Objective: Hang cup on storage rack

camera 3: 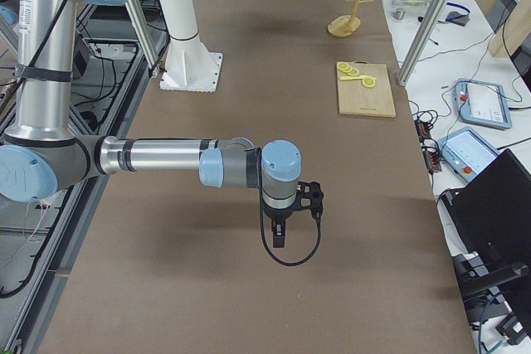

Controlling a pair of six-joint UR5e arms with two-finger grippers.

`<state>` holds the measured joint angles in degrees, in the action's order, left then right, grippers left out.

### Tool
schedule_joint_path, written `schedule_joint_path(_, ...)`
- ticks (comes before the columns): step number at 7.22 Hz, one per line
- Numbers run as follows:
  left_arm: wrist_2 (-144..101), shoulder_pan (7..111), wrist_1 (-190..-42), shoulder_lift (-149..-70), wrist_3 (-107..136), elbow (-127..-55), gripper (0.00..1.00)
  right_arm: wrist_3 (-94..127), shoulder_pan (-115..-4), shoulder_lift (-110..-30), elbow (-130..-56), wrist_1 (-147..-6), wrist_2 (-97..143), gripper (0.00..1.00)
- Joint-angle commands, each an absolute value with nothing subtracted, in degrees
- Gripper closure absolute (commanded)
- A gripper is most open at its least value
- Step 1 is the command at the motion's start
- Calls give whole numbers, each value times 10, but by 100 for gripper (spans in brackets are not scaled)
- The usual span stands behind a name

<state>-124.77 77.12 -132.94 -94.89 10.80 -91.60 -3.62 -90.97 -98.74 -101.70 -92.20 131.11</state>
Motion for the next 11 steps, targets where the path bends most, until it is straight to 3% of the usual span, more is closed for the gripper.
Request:
schedule_joint_path(1, -1236, 789, -1200, -954, 37, -936, 1, -37, -910, -991, -1015, -922, 1312, 0)
schedule_joint_path(4, -1151, 791, -1151, -935, -5, -930, 1, -40, -911, -998, -1015, -922, 1304, 0)
schedule_joint_path(8, -1304, 795, -1144, -903, 7, -872, 1, -37, -911, -1003, -1013, -923, 1283, 0)
schedule_joint_path(11, -1359, 837, -1009, -883, -86, -902, 1, -37, -911, -1002, -1009, -922, 1284, 0)
